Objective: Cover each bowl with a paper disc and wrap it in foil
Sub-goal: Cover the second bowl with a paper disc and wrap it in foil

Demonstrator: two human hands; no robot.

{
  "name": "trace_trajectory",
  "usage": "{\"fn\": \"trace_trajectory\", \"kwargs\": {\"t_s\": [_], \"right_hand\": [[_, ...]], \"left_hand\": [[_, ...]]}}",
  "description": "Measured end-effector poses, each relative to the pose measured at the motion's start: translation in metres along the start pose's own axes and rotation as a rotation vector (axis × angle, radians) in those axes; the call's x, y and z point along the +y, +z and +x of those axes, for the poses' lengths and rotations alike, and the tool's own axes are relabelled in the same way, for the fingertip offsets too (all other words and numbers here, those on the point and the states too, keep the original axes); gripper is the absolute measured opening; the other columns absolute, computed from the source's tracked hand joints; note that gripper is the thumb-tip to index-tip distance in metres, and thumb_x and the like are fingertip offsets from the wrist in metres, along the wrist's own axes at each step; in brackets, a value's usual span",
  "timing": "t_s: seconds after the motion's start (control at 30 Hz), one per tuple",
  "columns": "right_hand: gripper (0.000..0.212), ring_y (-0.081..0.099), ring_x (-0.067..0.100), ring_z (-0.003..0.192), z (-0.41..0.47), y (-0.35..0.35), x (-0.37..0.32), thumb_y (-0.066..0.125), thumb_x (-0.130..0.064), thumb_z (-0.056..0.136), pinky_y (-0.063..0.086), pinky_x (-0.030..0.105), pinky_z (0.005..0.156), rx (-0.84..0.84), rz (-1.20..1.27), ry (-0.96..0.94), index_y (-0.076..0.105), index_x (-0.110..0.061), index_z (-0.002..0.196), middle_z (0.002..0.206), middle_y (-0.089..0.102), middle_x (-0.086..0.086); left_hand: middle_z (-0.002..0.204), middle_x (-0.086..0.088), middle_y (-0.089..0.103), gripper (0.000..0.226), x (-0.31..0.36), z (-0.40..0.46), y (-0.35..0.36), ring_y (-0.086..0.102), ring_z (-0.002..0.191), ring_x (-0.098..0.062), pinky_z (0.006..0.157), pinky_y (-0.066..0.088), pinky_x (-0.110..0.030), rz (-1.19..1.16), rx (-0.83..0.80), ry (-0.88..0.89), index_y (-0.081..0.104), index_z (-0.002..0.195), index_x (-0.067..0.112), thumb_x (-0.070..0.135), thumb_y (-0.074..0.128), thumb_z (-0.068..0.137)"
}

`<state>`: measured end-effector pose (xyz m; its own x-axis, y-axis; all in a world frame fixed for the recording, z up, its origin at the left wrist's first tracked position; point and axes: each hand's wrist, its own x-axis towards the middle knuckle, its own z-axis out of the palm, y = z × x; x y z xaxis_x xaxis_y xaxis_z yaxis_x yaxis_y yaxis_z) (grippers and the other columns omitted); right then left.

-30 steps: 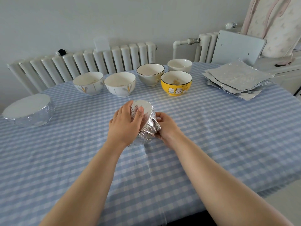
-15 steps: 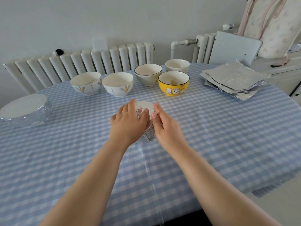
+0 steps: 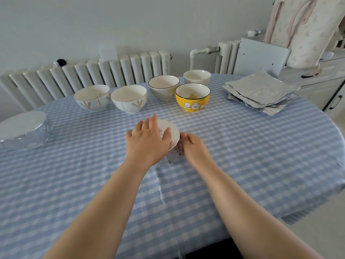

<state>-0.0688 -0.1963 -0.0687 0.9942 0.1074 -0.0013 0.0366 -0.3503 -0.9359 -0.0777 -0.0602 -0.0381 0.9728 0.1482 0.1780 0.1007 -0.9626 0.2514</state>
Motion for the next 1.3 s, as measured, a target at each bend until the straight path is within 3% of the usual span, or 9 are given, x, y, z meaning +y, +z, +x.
{"fn": "trace_trajectory", "kwargs": {"t_s": [0.1,0.3,0.37,0.63,0.73,0.83,0.97,1.13,1.3], "right_hand": [[0.04,0.054,0.004,0.076,0.0,-0.004,0.003,0.032,-0.028,0.108,0.037,0.01,0.062,-0.004,-0.077,0.028,0.061,-0.027,0.08,0.076,0.058,-0.012],[0.044,0.055,0.027,0.124,0.008,-0.002,-0.012,0.029,-0.04,0.107,0.04,0.047,0.109,-0.003,0.149,-0.003,0.061,-0.014,0.123,0.132,0.061,0.013],[0.042,0.055,0.018,0.126,0.008,0.0,-0.015,0.029,-0.041,0.107,0.039,0.043,0.111,-0.053,0.114,-0.021,0.06,-0.024,0.129,0.133,0.062,0.003],[0.055,0.055,0.013,0.105,0.009,-0.005,-0.008,0.023,-0.045,0.106,0.037,0.028,0.088,-0.11,-0.07,0.023,0.065,-0.013,0.118,0.108,0.061,-0.004],[0.048,0.059,0.024,0.115,0.006,0.001,-0.003,0.026,-0.039,0.107,0.044,0.039,0.099,0.111,0.09,0.012,0.059,-0.008,0.124,0.121,0.064,0.006],[0.032,0.065,0.013,0.106,0.0,0.007,0.0,0.033,-0.036,0.107,0.049,0.039,0.098,0.241,0.332,0.027,0.06,-0.019,0.114,0.114,0.067,-0.003],[0.037,0.064,0.013,0.097,-0.005,0.013,0.006,0.033,-0.038,0.106,0.049,0.037,0.086,0.19,0.222,0.003,0.065,-0.019,0.106,0.1,0.068,-0.006],[0.043,0.068,0.016,0.102,0.003,0.006,0.005,0.032,-0.041,0.105,0.05,0.048,0.098,0.102,0.222,0.036,0.069,-0.036,0.083,0.097,0.073,-0.006],[0.047,0.068,0.023,0.104,0.008,-0.004,-0.004,0.035,-0.049,0.103,0.051,0.046,0.098,-0.032,0.166,0.062,0.074,-0.023,0.107,0.107,0.074,0.007]], "left_hand": [[0.159,-0.003,0.03,0.065,0.0,0.0,0.001,0.022,0.147,-0.024,0.115,0.021,-0.05,0.009,-0.007,0.01,0.021,0.153,0.017,0.054,0.028,0.099],[0.16,-0.001,0.028,0.065,-0.002,-0.001,0.0,0.019,0.149,-0.022,0.117,0.019,-0.049,0.009,-0.012,0.035,0.021,0.153,0.018,0.054,0.024,0.099],[0.16,-0.001,0.029,0.064,-0.004,-0.001,0.0,0.019,0.149,-0.022,0.116,0.019,-0.049,0.011,-0.008,0.042,0.021,0.153,0.018,0.054,0.024,0.1],[0.161,-0.001,0.027,0.067,-0.003,0.0,0.001,0.018,0.15,-0.023,0.117,0.018,-0.05,0.012,-0.03,0.038,0.019,0.154,0.018,0.057,0.022,0.099],[0.163,-0.003,0.021,0.078,-0.001,0.0,-0.005,0.013,0.151,-0.024,0.119,0.015,-0.052,-0.001,-0.107,0.023,0.011,0.157,0.018,0.066,0.012,0.096],[0.164,-0.004,0.016,0.085,0.001,0.002,-0.016,0.009,0.152,-0.024,0.12,0.012,-0.053,-0.023,-0.189,0.006,0.005,0.158,0.021,0.072,0.006,0.091],[0.163,-0.004,0.02,0.086,0.0,0.01,-0.033,0.013,0.151,-0.025,0.116,0.017,-0.053,-0.031,-0.306,0.001,0.004,0.158,0.026,0.076,0.005,0.088],[0.16,-0.007,0.027,0.092,-0.002,0.01,-0.042,0.017,0.148,-0.031,0.113,0.023,-0.052,0.03,-0.352,-0.014,0.003,0.158,0.029,0.08,0.004,0.082],[0.158,-0.013,0.028,0.111,-0.007,0.0,-0.044,0.018,0.146,-0.037,0.11,0.028,-0.055,0.107,-0.345,-0.096,0.001,0.157,0.031,0.089,-0.002,0.062]]}}
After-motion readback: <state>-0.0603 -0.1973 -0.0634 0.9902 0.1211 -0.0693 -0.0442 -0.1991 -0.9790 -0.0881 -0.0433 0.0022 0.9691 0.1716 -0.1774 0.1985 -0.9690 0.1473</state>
